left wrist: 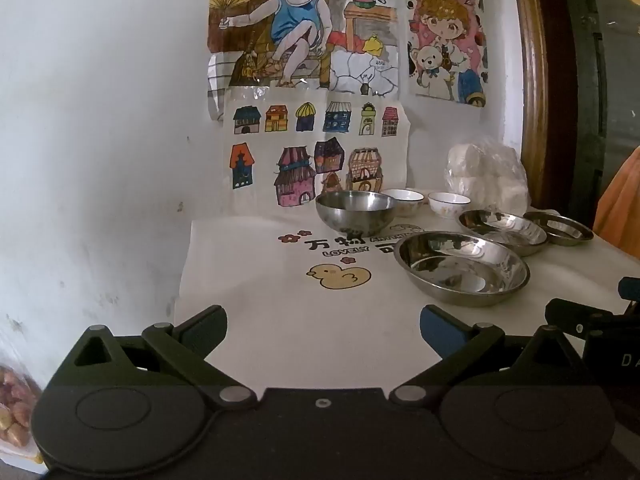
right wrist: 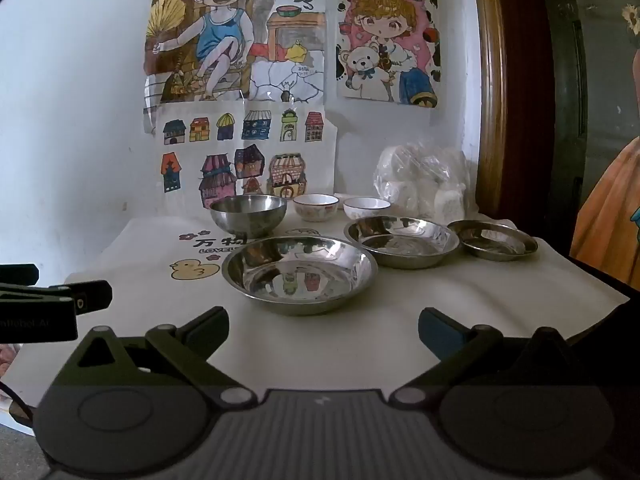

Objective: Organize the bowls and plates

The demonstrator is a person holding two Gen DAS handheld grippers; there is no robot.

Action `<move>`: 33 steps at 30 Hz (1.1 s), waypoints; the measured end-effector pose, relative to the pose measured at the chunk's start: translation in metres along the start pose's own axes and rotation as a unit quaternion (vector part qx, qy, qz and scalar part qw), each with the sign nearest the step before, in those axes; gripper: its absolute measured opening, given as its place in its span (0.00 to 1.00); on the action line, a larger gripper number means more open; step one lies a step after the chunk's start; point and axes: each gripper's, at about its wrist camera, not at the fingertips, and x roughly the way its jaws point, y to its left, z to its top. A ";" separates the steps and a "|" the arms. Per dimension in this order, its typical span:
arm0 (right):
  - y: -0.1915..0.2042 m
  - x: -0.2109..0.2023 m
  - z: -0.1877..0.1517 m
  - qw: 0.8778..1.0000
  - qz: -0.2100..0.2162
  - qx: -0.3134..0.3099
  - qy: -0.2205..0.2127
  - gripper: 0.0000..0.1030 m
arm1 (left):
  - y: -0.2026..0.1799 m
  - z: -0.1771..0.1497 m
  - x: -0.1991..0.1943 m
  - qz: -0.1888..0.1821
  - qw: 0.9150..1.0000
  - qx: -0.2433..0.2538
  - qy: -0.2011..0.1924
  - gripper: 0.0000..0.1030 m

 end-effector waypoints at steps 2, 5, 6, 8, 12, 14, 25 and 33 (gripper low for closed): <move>0.000 0.000 0.000 1.000 0.000 0.000 0.000 1.00 | 0.000 0.000 0.000 0.000 1.000 0.000 0.001 0.99; 0.000 0.001 0.000 1.000 0.000 0.000 0.001 1.00 | 0.000 0.000 -0.002 0.000 1.000 0.001 0.001 0.99; 0.000 0.001 0.000 1.000 0.000 0.000 0.001 1.00 | 0.000 0.000 -0.002 0.000 1.000 0.001 0.000 0.99; 0.000 0.001 0.000 1.000 0.000 0.000 0.001 1.00 | 0.000 0.000 -0.004 0.000 1.000 0.002 0.001 0.99; 0.000 0.002 0.000 1.000 0.000 0.000 0.001 1.00 | 0.000 0.000 0.000 0.000 1.000 0.000 0.004 0.99; 0.000 0.001 0.001 1.000 0.000 0.000 0.002 1.00 | 0.000 0.000 0.000 0.000 1.000 0.000 0.004 0.99; 0.000 0.002 0.001 1.000 0.000 0.000 0.002 1.00 | 0.000 0.000 0.000 0.000 1.000 0.000 0.005 0.99; 0.000 0.002 0.001 1.000 0.000 0.000 0.002 1.00 | 0.000 0.000 0.000 0.000 1.000 0.000 0.006 0.99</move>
